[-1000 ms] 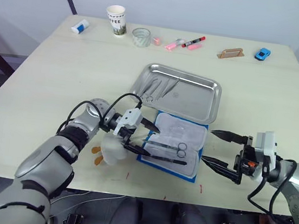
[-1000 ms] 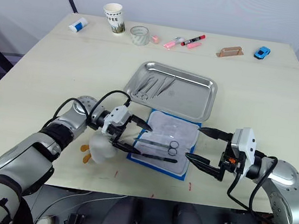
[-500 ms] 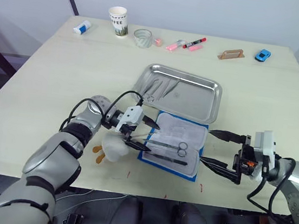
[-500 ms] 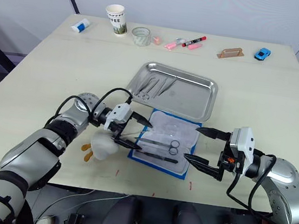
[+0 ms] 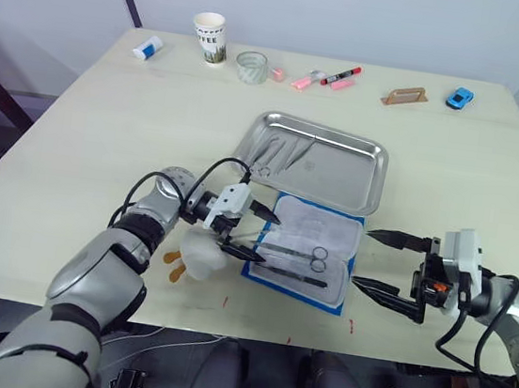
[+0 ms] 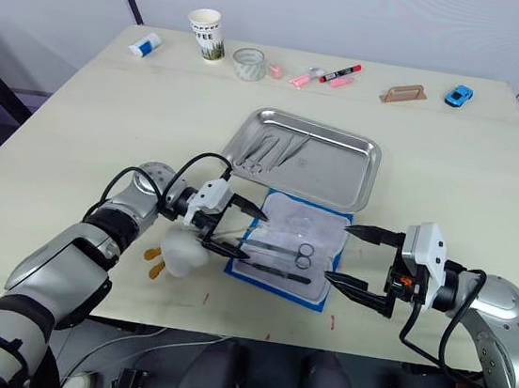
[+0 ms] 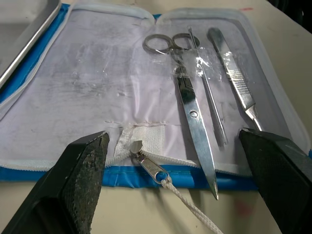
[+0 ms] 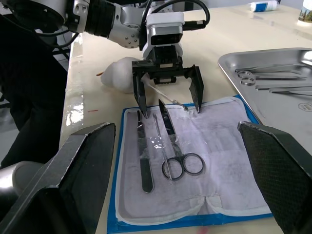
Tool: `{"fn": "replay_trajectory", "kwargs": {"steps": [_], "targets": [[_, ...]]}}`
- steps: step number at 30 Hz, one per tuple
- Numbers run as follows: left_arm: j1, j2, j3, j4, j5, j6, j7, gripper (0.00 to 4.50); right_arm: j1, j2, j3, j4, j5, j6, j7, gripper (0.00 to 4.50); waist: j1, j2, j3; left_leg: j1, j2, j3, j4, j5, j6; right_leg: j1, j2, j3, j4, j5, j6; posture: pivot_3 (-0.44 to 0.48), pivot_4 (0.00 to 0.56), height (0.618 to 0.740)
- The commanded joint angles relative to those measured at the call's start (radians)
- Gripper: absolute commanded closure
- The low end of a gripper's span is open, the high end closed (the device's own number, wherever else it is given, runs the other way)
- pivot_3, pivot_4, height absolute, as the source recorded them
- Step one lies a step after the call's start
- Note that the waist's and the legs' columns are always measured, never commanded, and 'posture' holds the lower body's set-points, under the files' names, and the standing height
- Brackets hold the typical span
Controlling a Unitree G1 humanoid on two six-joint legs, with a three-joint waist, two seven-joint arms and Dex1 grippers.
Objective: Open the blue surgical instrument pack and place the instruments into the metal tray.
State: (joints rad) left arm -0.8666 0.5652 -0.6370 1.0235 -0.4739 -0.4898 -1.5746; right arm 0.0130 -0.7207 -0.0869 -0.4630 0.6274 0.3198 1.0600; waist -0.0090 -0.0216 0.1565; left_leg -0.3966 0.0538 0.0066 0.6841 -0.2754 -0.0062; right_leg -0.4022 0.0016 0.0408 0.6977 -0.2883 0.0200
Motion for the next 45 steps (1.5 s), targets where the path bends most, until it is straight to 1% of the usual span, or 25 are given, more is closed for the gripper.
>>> {"fn": "replay_trajectory", "kwargs": {"steps": [1,9,13,19,21,26,31,38,45], "targets": [[0.033,-0.009,-0.029,0.04,0.023,-0.009,-0.04,0.02,-0.012,-0.004,-0.016,-0.026,0.013,-0.017,0.012,0.09,0.0,0.0,0.0,0.0,0.0,0.0,0.0,0.0,0.0,0.0,0.0,0.0,0.0,0.0,0.0,0.0,0.15,0.725],[0.055,-0.023,-0.025,0.068,0.013,-0.074,-0.04,0.02,-0.014,-0.003,-0.009,-0.012,0.004,-0.025,0.029,0.09,0.001,0.0,0.0,0.0,0.0,0.0,0.0,0.0,0.0,0.0,0.0,0.0,0.0,0.0,0.0,0.0,0.15,0.725],[0.059,-0.03,-0.031,0.068,-0.009,-0.081,-0.04,0.02,-0.019,-0.004,0.0,-0.001,-0.007,-0.031,0.039,0.09,0.001,0.001,-0.001,0.0,0.0,0.0,0.0,0.0,0.0,0.0,0.0,0.0,0.0,0.0,0.0,0.0,0.15,0.725],[0.059,-0.045,-0.029,0.088,-0.01,-0.096,-0.04,0.02,-0.041,-0.002,0.039,0.009,-0.067,-0.03,0.017,0.09,0.002,0.003,-0.002,0.0,0.0,0.0,0.0,0.0,0.0,0.0,0.0,0.0,-0.001,0.0,0.0,0.0,0.15,0.725],[0.059,-0.048,-0.031,0.094,-0.002,-0.107,-0.04,0.02,-0.059,0.001,0.067,0.012,-0.11,-0.02,-0.016,0.09,-0.001,0.003,-0.002,0.0,0.0,0.0,0.0,0.0,0.0,0.0,0.0,0.0,-0.001,0.0,0.0,0.0,0.15,0.725],[0.06,-0.05,-0.032,0.098,0.002,-0.109,-0.04,0.02,-0.163,-0.002,0.195,0.036,-0.284,0.054,-0.123,0.09,-0.002,0.005,-0.003,0.0,0.0,0.0,0.0,0.0,0.0,0.0,0.0,0.0,-0.001,0.0,0.0,0.0,0.15,0.725],[0.059,-0.043,-0.036,0.097,0.002,-0.107,-0.04,0.02,-0.302,0.055,0.315,0.046,-0.327,0.213,-0.178,0.09,-0.004,0.006,-0.004,0.0,0.0,0.0,0.0,0.0,0.0,0.0,0.0,0.0,-0.001,0.0,0.0,0.0,0.15,0.725],[0.06,-0.035,-0.04,0.09,-0.003,-0.101,-0.04,0.02,-0.387,0.086,0.406,0.071,-0.381,0.316,-0.204,0.09,-0.004,0.006,-0.004,0.0,0.0,-0.001,0.0,0.0,0.0,0.0,0.0,0.0,-0.001,0.0,0.0,0.0,0.15,0.725],[0.062,-0.032,-0.044,0.086,-0.005,-0.098,-0.04,0.02,-0.445,0.117,0.464,0.1,-0.428,0.411,-0.241,0.09,-0.004,0.006,-0.004,0.0,0.0,-0.002,0.0,0.0,0.0,0.0,0.001,-0.001,-0.001,0.0,0.0,0.0,0.15,0.725]]}}
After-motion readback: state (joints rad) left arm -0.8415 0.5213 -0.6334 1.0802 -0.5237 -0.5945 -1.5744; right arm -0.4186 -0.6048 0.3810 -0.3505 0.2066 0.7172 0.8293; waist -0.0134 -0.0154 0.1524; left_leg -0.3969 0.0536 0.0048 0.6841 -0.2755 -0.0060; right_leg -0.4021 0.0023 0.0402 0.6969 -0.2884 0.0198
